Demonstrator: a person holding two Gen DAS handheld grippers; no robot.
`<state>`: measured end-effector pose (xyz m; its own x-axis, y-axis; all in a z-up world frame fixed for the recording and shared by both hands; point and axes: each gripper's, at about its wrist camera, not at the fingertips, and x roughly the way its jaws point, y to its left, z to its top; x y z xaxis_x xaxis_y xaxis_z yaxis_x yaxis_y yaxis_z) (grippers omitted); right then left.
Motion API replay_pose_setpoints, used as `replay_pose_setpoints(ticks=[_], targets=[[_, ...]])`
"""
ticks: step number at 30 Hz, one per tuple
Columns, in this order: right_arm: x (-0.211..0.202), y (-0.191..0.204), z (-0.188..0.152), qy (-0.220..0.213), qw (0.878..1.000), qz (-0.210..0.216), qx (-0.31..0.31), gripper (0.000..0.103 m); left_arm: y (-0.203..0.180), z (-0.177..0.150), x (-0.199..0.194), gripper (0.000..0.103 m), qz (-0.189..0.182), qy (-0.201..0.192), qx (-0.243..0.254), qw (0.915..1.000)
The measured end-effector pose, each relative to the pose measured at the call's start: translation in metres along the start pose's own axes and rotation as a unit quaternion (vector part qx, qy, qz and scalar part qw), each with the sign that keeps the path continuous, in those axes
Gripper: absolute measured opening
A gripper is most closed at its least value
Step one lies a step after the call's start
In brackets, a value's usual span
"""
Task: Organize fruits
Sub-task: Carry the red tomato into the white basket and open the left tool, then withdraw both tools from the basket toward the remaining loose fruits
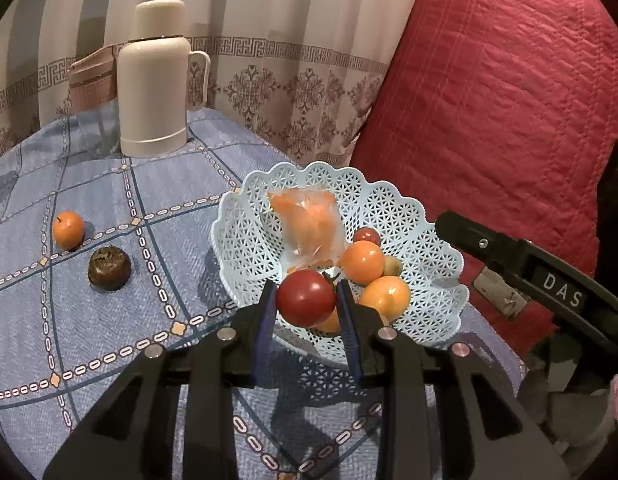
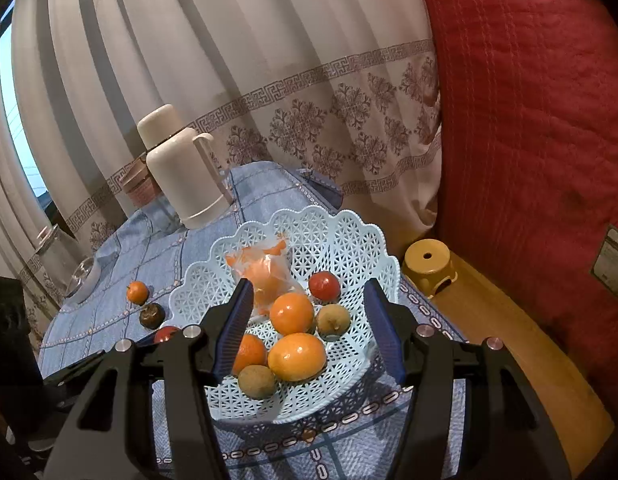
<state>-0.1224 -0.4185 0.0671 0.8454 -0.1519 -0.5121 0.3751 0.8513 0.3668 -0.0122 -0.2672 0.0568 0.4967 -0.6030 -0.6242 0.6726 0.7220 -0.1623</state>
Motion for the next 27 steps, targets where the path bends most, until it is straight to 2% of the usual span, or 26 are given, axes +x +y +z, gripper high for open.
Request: replay_pose_setpoints(ticks=[5, 7, 8, 9, 12, 16, 22, 25, 27], targets=[[0.0, 0.002, -0.001, 0.0, 1.0, -0.001, 0.0, 0.059, 0.003, -0.001, 0.001, 0.033, -0.002, 0.006, -0.004, 1.0], [0.0, 0.002, -0.001, 0.0, 1.0, -0.001, 0.001, 0.059, 0.004, -0.002, 0.0, 0.04, -0.004, 0.006, -0.004, 1.0], [0.001, 0.002, -0.001, 0.0, 1.0, -0.001, 0.001, 0.059, 0.004, -0.002, 0.0, 0.049, -0.004, 0.003, -0.003, 1.0], [0.0, 0.002, -0.001, 0.0, 1.0, -0.001, 0.002, 0.06, 0.004, -0.002, -0.002, 0.053, -0.002, 0.001, -0.002, 1.0], [-0.001, 0.004, -0.002, -0.002, 1.0, 0.0, 0.003, 0.068, 0.007, -0.003, -0.004, 0.053, 0.002, -0.003, -0.004, 1.0], [-0.002, 0.006, -0.003, -0.002, 1.0, 0.004, 0.001, 0.068, 0.014, -0.004, -0.008, 0.054, 0.01, -0.006, -0.012, 0.9999], [-0.005, 0.007, -0.003, -0.004, 1.0, 0.008, 0.001, 0.068, 0.027, -0.003, -0.017, 0.064, 0.024, -0.014, -0.025, 0.9993], [-0.007, 0.009, -0.002, -0.008, 1.0, 0.01, -0.001, 0.074, 0.033, -0.003, -0.026, 0.07, 0.04, -0.026, -0.023, 0.9986], [-0.01, 0.012, -0.002, -0.013, 1.0, 0.014, -0.005, 0.076, 0.036, -0.004, -0.032, 0.08, 0.051, -0.034, -0.021, 0.9979]])
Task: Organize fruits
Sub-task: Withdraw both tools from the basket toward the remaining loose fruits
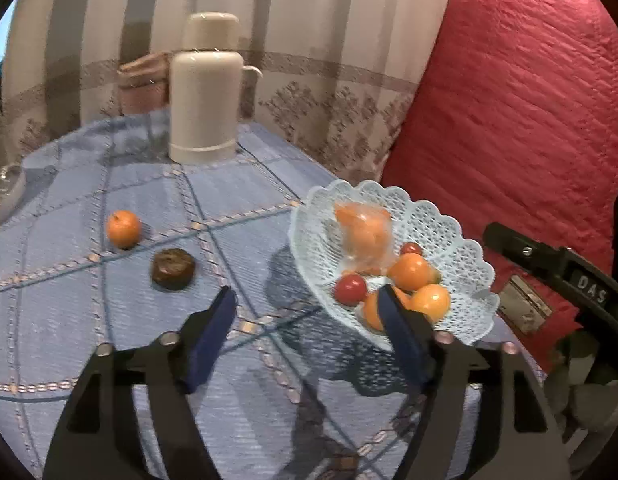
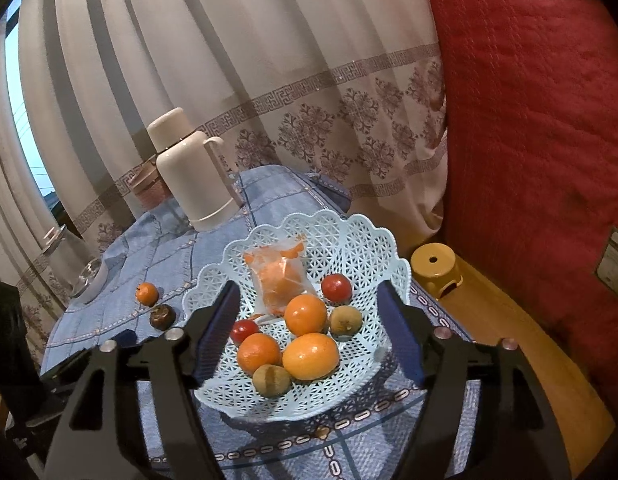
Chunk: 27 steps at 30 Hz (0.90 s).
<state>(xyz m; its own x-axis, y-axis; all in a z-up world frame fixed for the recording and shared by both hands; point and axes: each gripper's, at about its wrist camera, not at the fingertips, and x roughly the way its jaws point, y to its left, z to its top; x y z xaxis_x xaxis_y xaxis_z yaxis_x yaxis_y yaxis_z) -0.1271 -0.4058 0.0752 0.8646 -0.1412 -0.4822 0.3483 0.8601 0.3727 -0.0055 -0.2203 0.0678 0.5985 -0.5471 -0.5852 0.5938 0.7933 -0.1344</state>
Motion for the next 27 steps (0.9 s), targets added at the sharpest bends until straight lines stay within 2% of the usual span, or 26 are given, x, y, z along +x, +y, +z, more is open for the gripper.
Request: replay_pose_setpoints(ticks=[2, 4, 10, 12, 13, 14, 15, 17, 22, 27], targets=[[-0.001, 0.004, 0.001, -0.002, 1.0, 0.005, -0.004, 0.077, 0.009, 0.001, -0.007, 0.086, 0.012, -0.014, -0.004, 0.9998], [-0.002, 0.007, 0.001, -0.004, 1.0, 0.013, -0.009, 0.083, 0.018, 0.001, -0.014, 0.091, 0.023, -0.024, -0.012, 0.9994], [-0.007, 0.029, -0.003, -0.015, 0.999, 0.031, -0.042, 0.084, 0.051, 0.003, -0.031, 0.094, 0.069, -0.045, -0.036, 0.9959], [-0.011, 0.036, -0.004, -0.028, 0.998, 0.034, -0.054, 0.087, 0.06, 0.003, -0.035, 0.094, 0.087, -0.05, -0.04, 0.9942], [-0.015, 0.04, -0.004, -0.04, 0.997, 0.037, -0.061, 0.095, 0.065, 0.004, -0.038, 0.094, 0.096, -0.053, -0.042, 0.9931], [-0.019, 0.044, -0.005, -0.053, 0.995, 0.044, -0.067, 0.097, 0.071, 0.004, -0.041, 0.094, 0.104, -0.054, -0.044, 0.9921], [-0.024, 0.05, -0.006, -0.073, 0.993, 0.052, -0.081, 0.099, 0.074, 0.004, -0.043, 0.094, 0.108, -0.055, -0.046, 0.9915], [-0.028, 0.062, -0.008, -0.084, 0.989, 0.053, -0.109, 0.1, 0.085, 0.004, -0.048, 0.094, 0.123, -0.059, -0.052, 0.9893], [-0.025, 0.092, -0.013, -0.072, 0.984, 0.057, -0.153, 0.1, 0.105, 0.001, -0.059, 0.094, 0.152, -0.063, -0.065, 0.9842], [-0.023, 0.111, -0.014, -0.064, 0.983, 0.069, -0.157, 0.1, 0.114, -0.004, -0.065, 0.094, 0.186, -0.066, -0.061, 0.9785]])
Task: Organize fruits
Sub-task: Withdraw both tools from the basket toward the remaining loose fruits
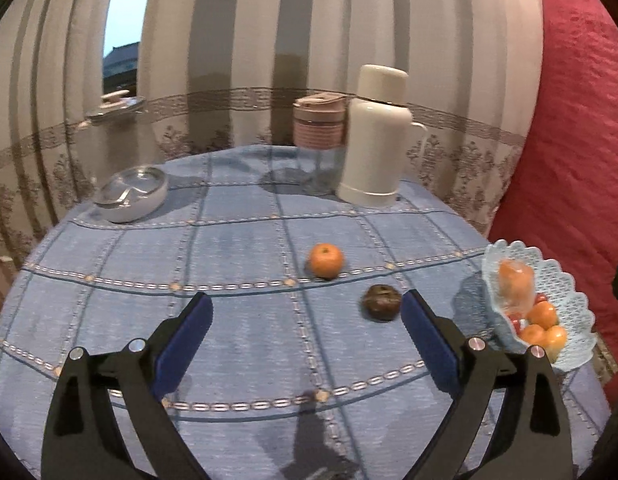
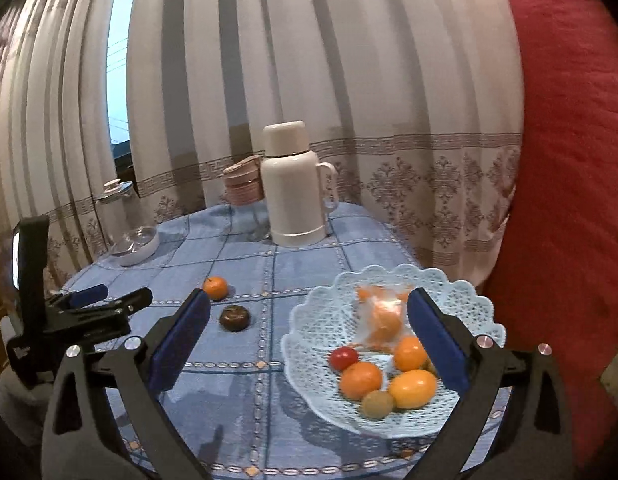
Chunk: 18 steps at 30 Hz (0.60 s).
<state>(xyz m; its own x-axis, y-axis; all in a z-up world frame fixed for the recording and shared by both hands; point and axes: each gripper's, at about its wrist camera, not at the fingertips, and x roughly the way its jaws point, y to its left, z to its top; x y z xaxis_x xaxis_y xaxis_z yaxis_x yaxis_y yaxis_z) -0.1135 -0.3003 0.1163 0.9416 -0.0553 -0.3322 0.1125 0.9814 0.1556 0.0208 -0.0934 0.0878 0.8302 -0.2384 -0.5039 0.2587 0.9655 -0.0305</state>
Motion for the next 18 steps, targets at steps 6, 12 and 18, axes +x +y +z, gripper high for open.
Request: replay_pose_setpoints(ticks=[6, 12, 18], targets=[[0.002, 0.009, 0.011, 0.001, 1.0, -0.006, 0.015, 0.1, 0.015, -0.003, 0.0, 0.094, 0.019, -0.001, -0.007, 0.9998], [0.012, 0.01, 0.013, 0.016, 0.997, -0.068, 0.034, 0.1, 0.029, -0.007, -0.003, 0.094, 0.03, -0.005, -0.014, 0.9994], [0.031, 0.024, 0.009, 0.044, 0.998, -0.032, 0.038, 0.1, 0.044, -0.011, -0.005, 0.094, 0.043, -0.007, -0.021, 0.9988]])
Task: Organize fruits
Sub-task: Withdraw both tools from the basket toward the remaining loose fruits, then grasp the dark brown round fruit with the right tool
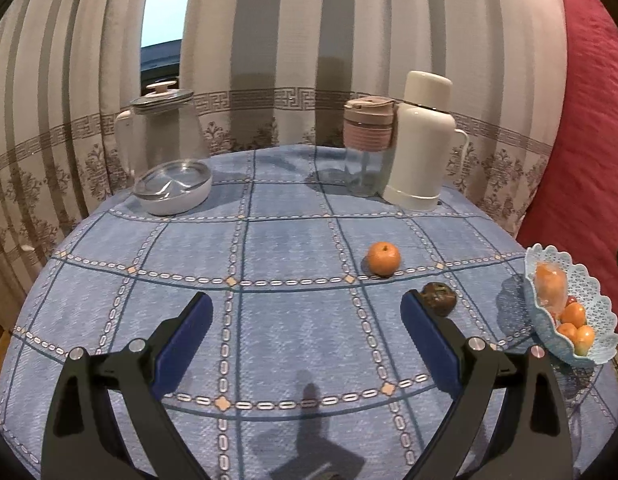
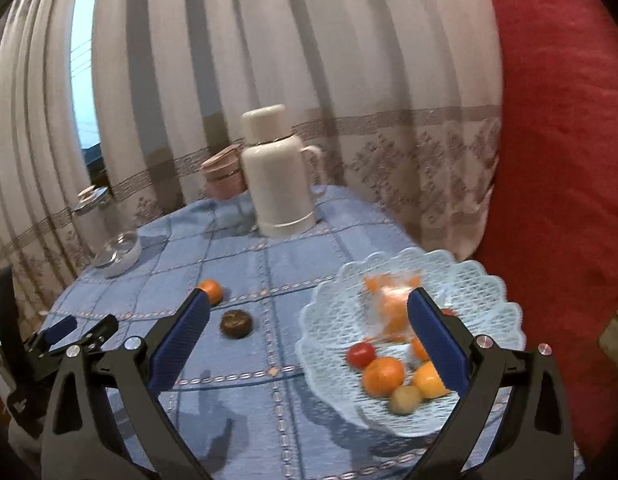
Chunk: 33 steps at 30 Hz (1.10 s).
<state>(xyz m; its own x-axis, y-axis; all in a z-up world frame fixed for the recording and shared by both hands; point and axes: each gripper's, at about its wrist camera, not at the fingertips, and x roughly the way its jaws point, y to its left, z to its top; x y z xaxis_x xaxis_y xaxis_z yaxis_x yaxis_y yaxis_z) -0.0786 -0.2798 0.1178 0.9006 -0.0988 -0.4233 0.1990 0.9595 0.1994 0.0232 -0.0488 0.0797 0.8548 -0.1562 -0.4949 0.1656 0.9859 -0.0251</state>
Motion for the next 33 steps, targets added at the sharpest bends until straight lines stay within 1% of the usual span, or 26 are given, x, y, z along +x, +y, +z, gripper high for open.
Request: replay_pose_setpoints(ticks=[6, 8, 15, 17, 18, 19, 20, 21, 24, 28, 29, 31, 33], targets=[[0.023, 0.035, -0.008, 0.019, 0.998, 0.03, -0.048, 0.1, 0.018, -0.003, 0.004, 0.094, 0.019, 0.005, -0.015, 0.9997], [0.034, 0.044, -0.012, 0.025, 0.997, 0.052, -0.055, 0.1, 0.024, -0.004, 0.005, 0.094, 0.025, 0.008, -0.023, 0.9994], [0.077, 0.072, -0.019, 0.066, 0.992, 0.065, -0.091, 0.099, 0.037, -0.007, 0.009, 0.094, 0.033, 0.014, -0.04, 0.9985], [0.096, 0.08, -0.021, 0.085, 0.989, 0.07, -0.098, 0.094, 0.038, -0.007, 0.01, 0.094, 0.033, 0.015, -0.042, 0.9985], [0.102, 0.081, -0.022, 0.092, 0.988, 0.074, -0.098, 0.088, 0.039, -0.008, 0.01, 0.094, 0.033, 0.015, -0.043, 0.9984], [0.112, 0.083, -0.024, 0.107, 0.987, 0.078, -0.096, 0.079, 0.04, -0.007, 0.01, 0.094, 0.033, 0.016, -0.044, 0.9984], [0.121, 0.084, -0.025, 0.12, 0.985, 0.081, -0.093, 0.076, 0.04, -0.007, 0.01, 0.094, 0.035, 0.016, -0.045, 0.9983], [0.129, 0.086, -0.027, 0.13, 0.984, 0.086, -0.092, 0.074, 0.041, -0.008, 0.01, 0.094, 0.035, 0.016, -0.046, 0.9982], [0.146, 0.09, -0.033, 0.146, 0.981, 0.081, -0.097, 0.069, 0.044, -0.008, 0.012, 0.094, 0.037, 0.019, -0.052, 0.9978], [0.169, 0.089, -0.04, 0.177, 0.977, 0.069, -0.095, 0.058, 0.046, -0.009, 0.014, 0.094, 0.038, 0.023, -0.058, 0.9973], [0.174, 0.089, -0.042, 0.184, 0.976, 0.067, -0.092, 0.057, 0.046, -0.009, 0.014, 0.094, 0.038, 0.024, -0.058, 0.9973], [0.18, 0.089, -0.041, 0.181, 0.978, 0.053, -0.092, 0.057, 0.046, -0.01, 0.014, 0.094, 0.038, 0.024, -0.058, 0.9973], [0.187, 0.087, -0.04, 0.187, 0.977, 0.052, -0.085, 0.057, 0.046, -0.01, 0.014, 0.094, 0.039, 0.025, -0.059, 0.9972]])
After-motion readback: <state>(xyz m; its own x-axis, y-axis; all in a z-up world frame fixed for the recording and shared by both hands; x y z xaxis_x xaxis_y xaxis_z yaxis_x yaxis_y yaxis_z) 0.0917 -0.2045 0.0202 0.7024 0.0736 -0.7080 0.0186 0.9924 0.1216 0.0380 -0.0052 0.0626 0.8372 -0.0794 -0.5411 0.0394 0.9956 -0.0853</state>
